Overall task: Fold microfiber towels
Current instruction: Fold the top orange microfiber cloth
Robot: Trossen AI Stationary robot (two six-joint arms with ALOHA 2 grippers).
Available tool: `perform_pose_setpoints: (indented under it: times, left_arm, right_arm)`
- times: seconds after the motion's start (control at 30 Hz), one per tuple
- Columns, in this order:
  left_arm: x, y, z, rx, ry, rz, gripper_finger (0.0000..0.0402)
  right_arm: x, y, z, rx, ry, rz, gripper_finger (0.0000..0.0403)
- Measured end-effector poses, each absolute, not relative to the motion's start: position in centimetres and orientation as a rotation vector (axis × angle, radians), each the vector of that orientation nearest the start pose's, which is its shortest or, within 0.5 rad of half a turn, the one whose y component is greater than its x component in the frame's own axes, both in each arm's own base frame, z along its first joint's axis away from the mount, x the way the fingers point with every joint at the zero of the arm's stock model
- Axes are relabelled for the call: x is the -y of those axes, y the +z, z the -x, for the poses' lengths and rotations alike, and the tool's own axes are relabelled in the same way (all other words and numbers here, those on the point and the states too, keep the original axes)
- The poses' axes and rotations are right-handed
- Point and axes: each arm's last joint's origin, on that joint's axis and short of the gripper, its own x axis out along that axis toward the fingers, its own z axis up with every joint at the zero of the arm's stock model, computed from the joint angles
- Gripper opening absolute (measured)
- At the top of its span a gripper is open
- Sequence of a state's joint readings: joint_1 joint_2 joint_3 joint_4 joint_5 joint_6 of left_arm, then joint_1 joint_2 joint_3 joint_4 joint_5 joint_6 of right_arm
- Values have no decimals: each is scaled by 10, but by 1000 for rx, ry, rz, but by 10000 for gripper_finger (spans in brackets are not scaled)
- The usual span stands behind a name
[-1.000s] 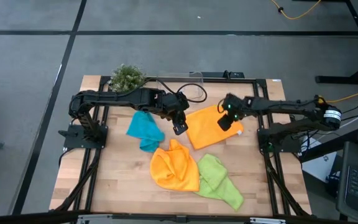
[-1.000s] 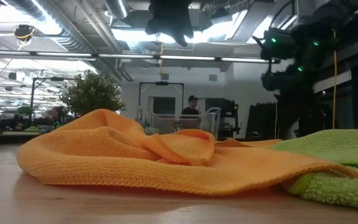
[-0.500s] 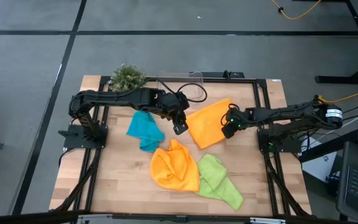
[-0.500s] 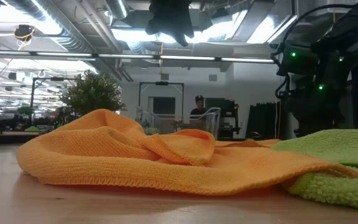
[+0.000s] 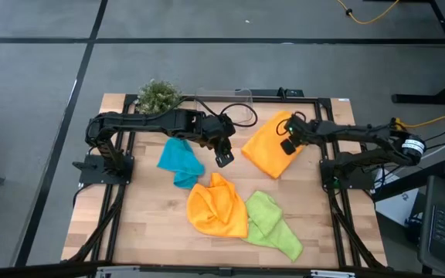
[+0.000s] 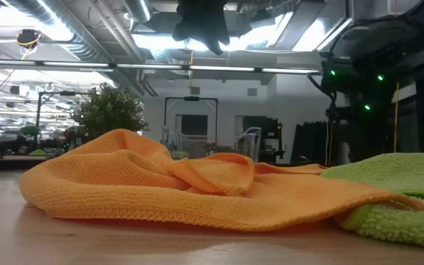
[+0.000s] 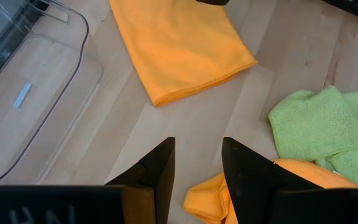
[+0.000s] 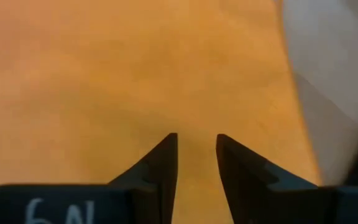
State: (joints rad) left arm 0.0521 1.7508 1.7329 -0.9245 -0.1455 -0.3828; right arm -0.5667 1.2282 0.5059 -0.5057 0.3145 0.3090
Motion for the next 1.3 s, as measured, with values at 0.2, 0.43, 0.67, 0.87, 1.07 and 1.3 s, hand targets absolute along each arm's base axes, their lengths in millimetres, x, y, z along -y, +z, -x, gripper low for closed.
perform_pose_setpoints:
  times: [0.2, 0.43, 0.67, 0.87, 1.07, 1.3]
  left_arm:
    - [-23, 341, -369, -895, 361, 309, 124]
    - [-23, 341, -369, -893, 360, 308, 124]
    - [-23, 342, -370, -879, 358, 310, 124]
    - [-24, 343, -372, -858, 354, 312, 124]
    - [-24, 343, -372, -855, 354, 312, 124]
    - [-23, 343, -372, -856, 353, 312, 124]
  right_arm:
    - [110, 171, -178, -964, -811, -520, 113]
    - [91, 179, -216, -736, -610, -515, 113]
    - [72, 146, -245, -790, -574, -477, 113]
    - [59, 123, -256, -871, -464, -508, 113]
    - [33, 119, -257, -980, -203, -459, 113]
    - [14, 122, -247, -1092, -167, -463, 113]
